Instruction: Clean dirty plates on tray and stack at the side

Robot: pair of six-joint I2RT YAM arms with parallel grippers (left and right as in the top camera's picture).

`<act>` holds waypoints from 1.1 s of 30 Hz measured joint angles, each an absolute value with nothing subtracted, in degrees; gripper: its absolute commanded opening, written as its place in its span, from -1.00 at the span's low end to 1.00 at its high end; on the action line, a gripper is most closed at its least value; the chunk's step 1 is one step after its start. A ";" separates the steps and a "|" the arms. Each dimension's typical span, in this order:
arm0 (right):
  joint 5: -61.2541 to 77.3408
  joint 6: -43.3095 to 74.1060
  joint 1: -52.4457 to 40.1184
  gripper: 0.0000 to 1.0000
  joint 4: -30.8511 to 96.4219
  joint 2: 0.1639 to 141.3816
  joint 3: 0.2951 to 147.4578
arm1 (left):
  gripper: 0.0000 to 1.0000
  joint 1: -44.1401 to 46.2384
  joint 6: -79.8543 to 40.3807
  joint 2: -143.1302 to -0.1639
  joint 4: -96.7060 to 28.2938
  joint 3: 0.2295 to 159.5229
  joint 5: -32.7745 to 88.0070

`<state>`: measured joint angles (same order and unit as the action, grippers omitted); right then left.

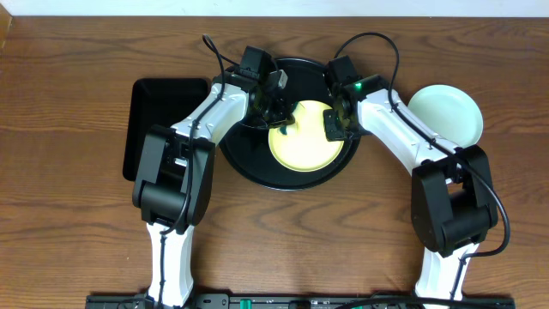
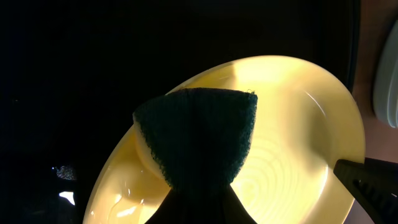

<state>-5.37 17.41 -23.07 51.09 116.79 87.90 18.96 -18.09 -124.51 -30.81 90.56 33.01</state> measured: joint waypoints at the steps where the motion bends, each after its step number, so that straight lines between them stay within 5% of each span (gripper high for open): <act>1: -5.37 17.41 -23.07 -0.98 51.09 116.79 87.90 | -0.85 18.92 -18.06 -124.46 -30.81 90.56 33.01; 12: -5.39 17.39 -23.07 -0.97 51.16 116.79 87.90 | -0.85 10.94 -17.52 -105.06 -33.45 91.55 31.33; 25: -6.20 13.98 -23.29 -0.98 49.50 116.57 94.32 | -0.85 -1.93 -12.34 -88.20 -60.84 93.34 17.61; 33: -27.31 9.32 -30.33 -0.98 52.47 106.63 106.50 | -0.85 -3.01 -9.85 -88.40 -61.12 88.42 12.49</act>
<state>-27.31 9.32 -30.33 52.47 106.63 106.50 -3.01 -9.85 -88.40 -61.12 88.42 12.49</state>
